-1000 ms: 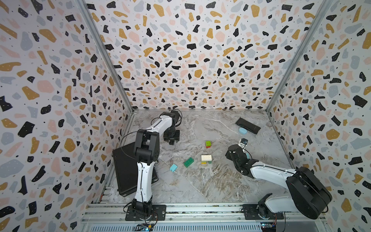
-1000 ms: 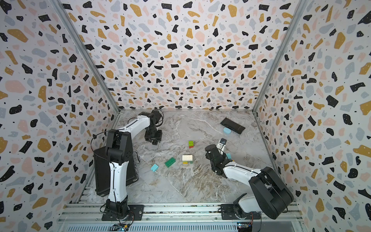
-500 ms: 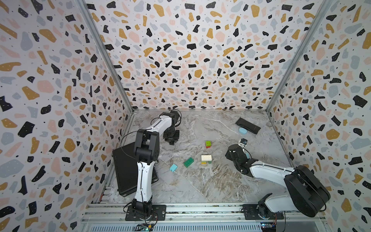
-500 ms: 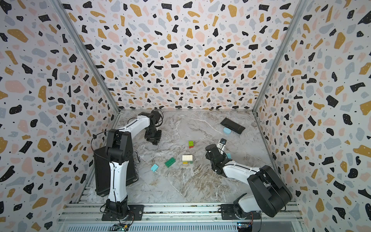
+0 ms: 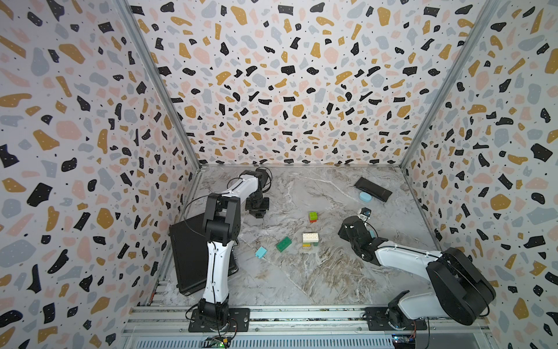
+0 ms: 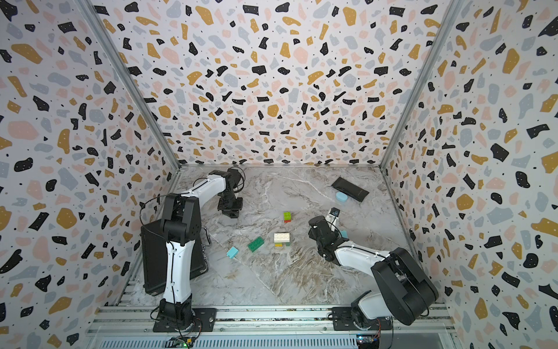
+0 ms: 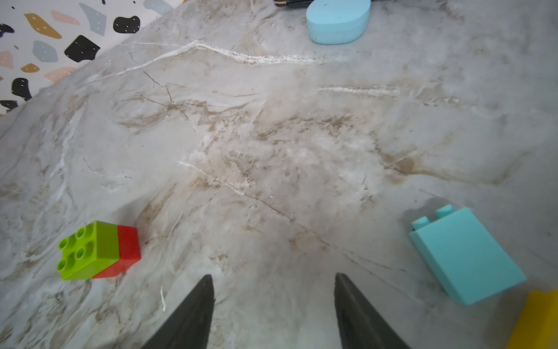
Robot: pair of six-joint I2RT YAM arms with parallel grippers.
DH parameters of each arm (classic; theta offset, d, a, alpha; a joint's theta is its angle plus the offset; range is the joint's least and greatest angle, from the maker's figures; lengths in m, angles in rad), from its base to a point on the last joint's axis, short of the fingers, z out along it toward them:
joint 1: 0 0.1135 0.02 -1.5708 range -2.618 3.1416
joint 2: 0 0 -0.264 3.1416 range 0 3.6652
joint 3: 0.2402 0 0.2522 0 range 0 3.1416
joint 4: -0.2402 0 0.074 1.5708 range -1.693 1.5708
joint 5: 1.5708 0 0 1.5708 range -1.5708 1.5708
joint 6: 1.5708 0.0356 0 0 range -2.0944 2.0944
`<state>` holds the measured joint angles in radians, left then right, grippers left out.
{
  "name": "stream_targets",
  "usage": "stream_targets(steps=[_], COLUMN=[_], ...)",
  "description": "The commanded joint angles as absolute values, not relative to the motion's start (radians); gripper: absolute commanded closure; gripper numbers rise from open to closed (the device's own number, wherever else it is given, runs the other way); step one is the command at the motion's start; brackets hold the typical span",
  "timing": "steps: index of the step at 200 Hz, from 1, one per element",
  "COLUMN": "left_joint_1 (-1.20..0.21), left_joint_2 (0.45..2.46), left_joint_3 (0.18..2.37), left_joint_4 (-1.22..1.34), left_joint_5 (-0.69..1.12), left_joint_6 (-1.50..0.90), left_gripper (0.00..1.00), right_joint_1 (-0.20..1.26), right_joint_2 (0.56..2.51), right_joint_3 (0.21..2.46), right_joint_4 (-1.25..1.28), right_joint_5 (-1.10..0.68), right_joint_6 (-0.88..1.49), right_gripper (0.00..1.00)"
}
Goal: Assemble the letter h with lego
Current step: Pick up the lego brick from the center of the board.
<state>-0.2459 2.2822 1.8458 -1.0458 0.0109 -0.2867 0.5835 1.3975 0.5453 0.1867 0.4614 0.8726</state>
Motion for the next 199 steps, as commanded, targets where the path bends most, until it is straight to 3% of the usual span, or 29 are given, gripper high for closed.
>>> stream_targets(steps=[1,35,134,199], left_joint_1=[-0.241,-0.241,-0.241,-0.242], left_joint_2=[2.291,2.273,2.263,2.221], left_joint_3=[1.861,1.865,1.868,1.839], left_joint_4=[-1.060,-1.066,-1.063,-1.035], left_joint_5=[0.024,0.022,0.000,-0.015], left_joint_6=[-0.290,-0.292,-0.294,-0.291], left_gripper=[0.73,0.55,0.56,0.51], right_joint_1=[0.580,0.580,0.577,0.577], right_joint_2=[1.400,1.404,1.427,1.445], right_joint_3=[0.580,0.583,0.600,0.611], right_joint_4=[0.166,0.167,0.161,0.160], right_joint_5=[0.460,0.451,0.425,0.406], right_joint_6=[0.874,0.872,0.865,0.864], right_gripper=[0.35,0.35,0.36,0.36])
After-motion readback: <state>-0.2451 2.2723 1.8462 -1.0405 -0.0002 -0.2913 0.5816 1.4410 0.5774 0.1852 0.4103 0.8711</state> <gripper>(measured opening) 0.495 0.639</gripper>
